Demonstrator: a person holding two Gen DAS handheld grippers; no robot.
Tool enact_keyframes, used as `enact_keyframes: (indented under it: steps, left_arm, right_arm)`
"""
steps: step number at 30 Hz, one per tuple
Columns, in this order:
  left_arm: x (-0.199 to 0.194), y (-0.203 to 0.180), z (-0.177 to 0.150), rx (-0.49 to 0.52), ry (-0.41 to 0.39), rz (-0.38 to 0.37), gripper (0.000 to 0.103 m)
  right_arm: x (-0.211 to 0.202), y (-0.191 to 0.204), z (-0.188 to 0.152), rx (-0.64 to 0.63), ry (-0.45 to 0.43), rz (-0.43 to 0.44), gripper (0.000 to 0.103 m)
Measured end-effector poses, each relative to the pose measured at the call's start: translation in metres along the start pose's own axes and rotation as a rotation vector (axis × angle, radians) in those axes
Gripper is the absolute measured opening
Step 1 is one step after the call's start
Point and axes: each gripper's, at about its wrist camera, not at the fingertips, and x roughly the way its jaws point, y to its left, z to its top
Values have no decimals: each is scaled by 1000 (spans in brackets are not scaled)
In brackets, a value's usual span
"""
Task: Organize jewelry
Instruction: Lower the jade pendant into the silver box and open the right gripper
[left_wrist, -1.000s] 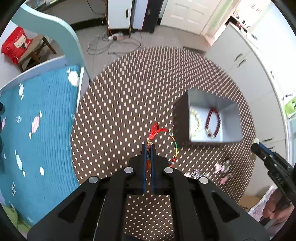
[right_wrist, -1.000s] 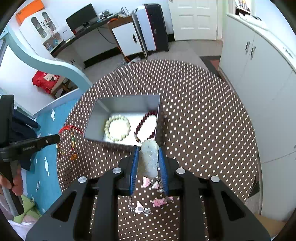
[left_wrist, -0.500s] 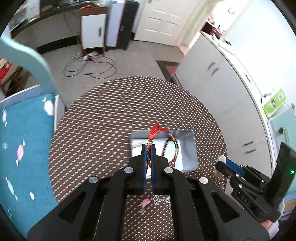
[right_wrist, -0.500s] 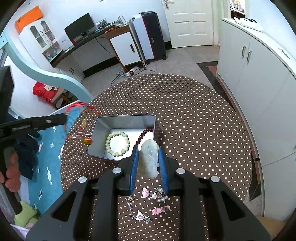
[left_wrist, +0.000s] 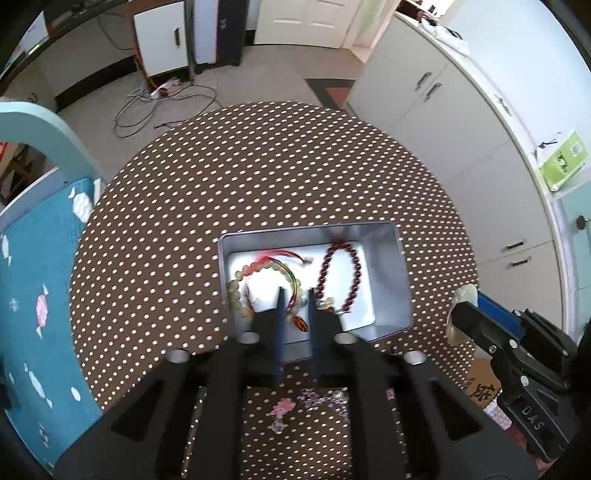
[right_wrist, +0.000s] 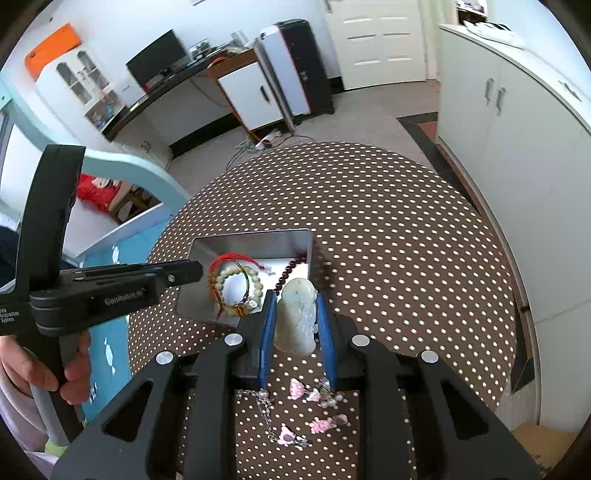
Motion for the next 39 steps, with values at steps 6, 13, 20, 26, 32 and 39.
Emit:
enact_keyframes:
  steps: [6,13,20,26,32,39]
  left_arm:
    - [-12,20,-8,-44,-22,11,23]
    - [-28,41,-17,-75,-46,42,27]
    - [-30,62,-21,-109,-49,39,27]
    - [-20,85,-25,-149,-29,46,32]
    - [-13,102,-28,-181,-14,42,32]
    - [-12,107,-31,-187,-12,33,43]
  right_arm:
    - [24,25,10,-81,54,33,21]
    - [64,48,21,-94,142,81,21]
    - [102,70,28,-128,238,83,21]
    - [132,82,30,-155,306,47,21]
    - [148,83,29,-154,354,7,21]
    - [154,83,32,-127,377,-6,23]
